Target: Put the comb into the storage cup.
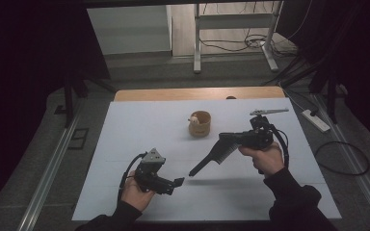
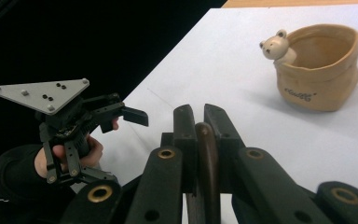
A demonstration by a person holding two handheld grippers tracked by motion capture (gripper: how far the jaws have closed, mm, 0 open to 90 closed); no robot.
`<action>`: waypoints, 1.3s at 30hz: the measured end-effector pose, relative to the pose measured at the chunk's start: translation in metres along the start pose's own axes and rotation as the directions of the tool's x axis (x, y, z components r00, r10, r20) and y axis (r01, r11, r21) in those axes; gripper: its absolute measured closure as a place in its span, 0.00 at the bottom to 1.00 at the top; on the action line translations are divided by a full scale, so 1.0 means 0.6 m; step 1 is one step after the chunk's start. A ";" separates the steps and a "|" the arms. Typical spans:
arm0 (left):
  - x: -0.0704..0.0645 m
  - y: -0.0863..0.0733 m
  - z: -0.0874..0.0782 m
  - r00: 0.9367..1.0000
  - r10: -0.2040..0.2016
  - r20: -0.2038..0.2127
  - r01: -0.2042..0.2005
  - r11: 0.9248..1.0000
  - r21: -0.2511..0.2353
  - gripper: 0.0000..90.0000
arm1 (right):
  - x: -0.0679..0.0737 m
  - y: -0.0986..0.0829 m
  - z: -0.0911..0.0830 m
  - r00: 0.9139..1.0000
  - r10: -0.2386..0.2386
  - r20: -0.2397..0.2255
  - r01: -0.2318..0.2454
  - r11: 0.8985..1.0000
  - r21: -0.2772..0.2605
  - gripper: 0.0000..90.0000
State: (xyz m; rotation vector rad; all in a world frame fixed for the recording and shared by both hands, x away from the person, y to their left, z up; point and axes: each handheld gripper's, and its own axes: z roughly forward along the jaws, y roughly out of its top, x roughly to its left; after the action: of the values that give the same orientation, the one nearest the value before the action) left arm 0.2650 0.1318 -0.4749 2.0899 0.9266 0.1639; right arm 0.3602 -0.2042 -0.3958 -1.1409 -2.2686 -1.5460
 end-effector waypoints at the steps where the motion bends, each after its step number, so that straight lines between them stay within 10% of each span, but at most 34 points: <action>1: 0.001 -0.001 -0.002 1.000 0.003 -0.006 -0.003 1.000 -0.004 0.00 | 0.000 0.001 -0.001 1.000 -0.001 0.001 0.001 1.000 -0.001 0.94; 39: 0.023 -0.066 -0.092 0.998 -0.033 -0.062 0.029 0.998 -0.052 0.00 | -0.021 0.055 -0.045 0.993 -0.011 0.121 0.021 0.997 -0.080 0.94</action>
State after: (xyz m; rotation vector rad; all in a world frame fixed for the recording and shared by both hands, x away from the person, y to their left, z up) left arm 0.2300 0.1915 -0.4708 2.0319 0.9817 0.2360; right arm 0.3836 -0.2278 -0.3663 -1.2733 -2.3147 -1.6309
